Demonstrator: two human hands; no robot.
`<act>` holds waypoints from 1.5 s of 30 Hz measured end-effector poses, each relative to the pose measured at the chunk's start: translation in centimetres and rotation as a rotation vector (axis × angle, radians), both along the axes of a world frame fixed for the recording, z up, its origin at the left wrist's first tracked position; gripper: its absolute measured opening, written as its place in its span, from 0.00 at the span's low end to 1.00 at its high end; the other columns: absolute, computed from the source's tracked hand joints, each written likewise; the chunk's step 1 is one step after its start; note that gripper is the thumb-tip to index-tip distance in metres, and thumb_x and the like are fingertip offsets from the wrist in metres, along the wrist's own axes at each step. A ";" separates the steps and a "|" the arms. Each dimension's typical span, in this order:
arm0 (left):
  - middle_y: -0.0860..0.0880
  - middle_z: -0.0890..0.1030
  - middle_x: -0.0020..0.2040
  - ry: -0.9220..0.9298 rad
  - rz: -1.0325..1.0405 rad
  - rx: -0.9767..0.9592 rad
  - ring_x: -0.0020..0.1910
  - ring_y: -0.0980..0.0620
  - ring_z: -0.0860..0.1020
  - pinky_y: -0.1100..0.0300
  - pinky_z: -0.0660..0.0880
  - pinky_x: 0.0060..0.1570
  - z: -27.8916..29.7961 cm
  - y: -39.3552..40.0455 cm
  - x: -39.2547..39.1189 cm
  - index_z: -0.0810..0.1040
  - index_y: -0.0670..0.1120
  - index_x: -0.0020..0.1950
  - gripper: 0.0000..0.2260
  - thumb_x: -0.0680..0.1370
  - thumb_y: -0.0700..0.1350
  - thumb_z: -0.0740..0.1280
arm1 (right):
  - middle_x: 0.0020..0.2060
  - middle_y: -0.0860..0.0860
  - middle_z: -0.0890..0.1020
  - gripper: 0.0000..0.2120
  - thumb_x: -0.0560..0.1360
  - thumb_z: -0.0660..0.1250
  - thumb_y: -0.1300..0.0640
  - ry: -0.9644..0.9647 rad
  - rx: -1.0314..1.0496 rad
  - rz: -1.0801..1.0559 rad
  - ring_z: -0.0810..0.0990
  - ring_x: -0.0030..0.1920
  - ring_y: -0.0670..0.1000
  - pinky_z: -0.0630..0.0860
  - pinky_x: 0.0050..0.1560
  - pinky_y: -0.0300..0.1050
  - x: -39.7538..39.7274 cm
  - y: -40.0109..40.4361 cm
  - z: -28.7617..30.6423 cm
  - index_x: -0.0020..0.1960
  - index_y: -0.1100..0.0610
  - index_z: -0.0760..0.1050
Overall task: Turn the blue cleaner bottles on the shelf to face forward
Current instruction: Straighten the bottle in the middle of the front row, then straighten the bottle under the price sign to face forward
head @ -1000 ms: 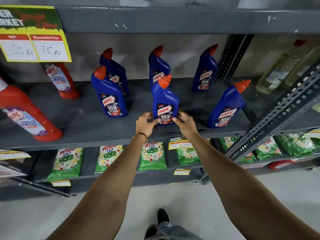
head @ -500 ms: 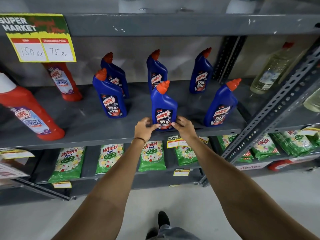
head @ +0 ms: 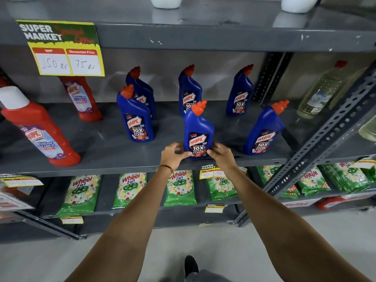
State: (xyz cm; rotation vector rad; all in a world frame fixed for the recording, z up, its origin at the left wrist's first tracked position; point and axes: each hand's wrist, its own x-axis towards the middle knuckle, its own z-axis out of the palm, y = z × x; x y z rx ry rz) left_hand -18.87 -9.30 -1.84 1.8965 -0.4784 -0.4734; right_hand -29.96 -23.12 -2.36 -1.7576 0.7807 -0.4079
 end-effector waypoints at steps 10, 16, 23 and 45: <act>0.41 0.80 0.59 0.000 0.016 0.029 0.57 0.47 0.78 0.61 0.71 0.55 -0.2 7.8 3.5 0.75 0.40 0.61 0.20 0.71 0.46 0.71 | 0.45 0.61 0.83 0.09 0.71 0.67 0.59 0.091 -0.076 -0.445 0.80 0.47 0.59 0.75 0.51 0.55 0.3 6.4 -0.3 0.46 0.65 0.77; 0.40 0.79 0.61 0.011 0.030 0.044 0.60 0.47 0.77 0.58 0.70 0.60 -0.1 13.2 6.5 0.75 0.40 0.62 0.21 0.72 0.47 0.70 | 0.48 0.64 0.82 0.08 0.71 0.67 0.61 0.047 -0.057 -0.448 0.79 0.49 0.62 0.75 0.52 0.55 2.5 12.0 -0.2 0.47 0.66 0.77; 0.40 0.79 0.60 0.009 0.105 0.017 0.59 0.47 0.77 0.62 0.69 0.56 0.5 15.4 10.0 0.74 0.39 0.62 0.21 0.72 0.47 0.70 | 0.56 0.65 0.80 0.18 0.73 0.66 0.59 0.075 -0.031 -0.318 0.76 0.58 0.62 0.72 0.60 0.54 7.3 14.9 0.5 0.57 0.69 0.72; 0.41 0.78 0.61 0.019 0.055 0.031 0.61 0.46 0.76 0.53 0.72 0.62 0.8 10.7 16.3 0.73 0.39 0.63 0.22 0.70 0.41 0.72 | 0.66 0.56 0.74 0.22 0.76 0.62 0.62 0.068 0.113 0.091 0.72 0.66 0.53 0.69 0.67 0.48 19.2 11.3 0.1 0.70 0.58 0.64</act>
